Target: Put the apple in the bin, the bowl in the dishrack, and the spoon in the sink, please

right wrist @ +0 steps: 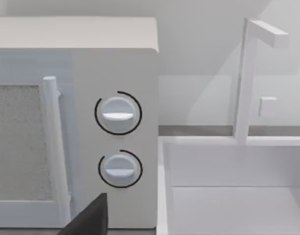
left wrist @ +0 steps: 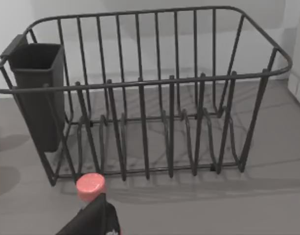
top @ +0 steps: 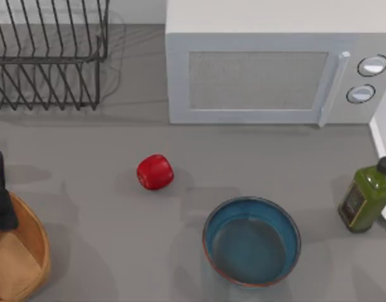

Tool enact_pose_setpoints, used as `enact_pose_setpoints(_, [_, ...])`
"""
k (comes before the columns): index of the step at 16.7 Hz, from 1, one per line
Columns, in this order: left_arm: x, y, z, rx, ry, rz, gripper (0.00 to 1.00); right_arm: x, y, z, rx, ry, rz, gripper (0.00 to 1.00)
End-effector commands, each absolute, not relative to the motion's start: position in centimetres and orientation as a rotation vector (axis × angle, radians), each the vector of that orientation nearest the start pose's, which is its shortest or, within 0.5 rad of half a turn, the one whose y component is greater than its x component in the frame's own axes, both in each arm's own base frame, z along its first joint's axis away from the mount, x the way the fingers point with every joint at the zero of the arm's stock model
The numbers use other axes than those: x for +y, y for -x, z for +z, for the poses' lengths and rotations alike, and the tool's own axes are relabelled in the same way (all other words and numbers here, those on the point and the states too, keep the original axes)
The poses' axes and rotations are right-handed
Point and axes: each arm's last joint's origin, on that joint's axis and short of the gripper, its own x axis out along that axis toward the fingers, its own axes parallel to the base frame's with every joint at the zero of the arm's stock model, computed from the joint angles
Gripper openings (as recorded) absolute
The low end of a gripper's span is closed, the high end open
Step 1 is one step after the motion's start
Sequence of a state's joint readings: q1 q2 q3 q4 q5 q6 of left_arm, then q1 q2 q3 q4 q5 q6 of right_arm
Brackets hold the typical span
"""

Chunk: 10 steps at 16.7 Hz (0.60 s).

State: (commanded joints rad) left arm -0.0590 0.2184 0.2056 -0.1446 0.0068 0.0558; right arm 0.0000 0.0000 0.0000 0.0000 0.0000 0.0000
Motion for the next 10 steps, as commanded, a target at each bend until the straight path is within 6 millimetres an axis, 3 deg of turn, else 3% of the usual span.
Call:
enact_pose_setpoints(3, [-1.6, -12.9, 23.4, 0.325, -0.126, -0.148, 1.00, -0.1, -10.6, 16.0, 0.000, 0.000, 0.000, 1.00])
enact_pose_setpoints(5, [-2.6, -15.1, 25.7, 0.460, -0.184, -0.215, 1.00, -0.1, -10.6, 16.0, 0.000, 0.000, 0.000, 1.00])
enact_pose_setpoints(8, [-4.8, -19.8, 28.3, 0.679, -0.286, -0.332, 1.00, -0.1, -10.6, 16.0, 0.000, 0.000, 0.000, 1.00])
enact_pose_setpoints(10, [-6.9, -23.6, 28.9, 0.826, -0.361, -0.416, 1.00, -0.1, -10.6, 16.0, 0.000, 0.000, 0.000, 1.00])
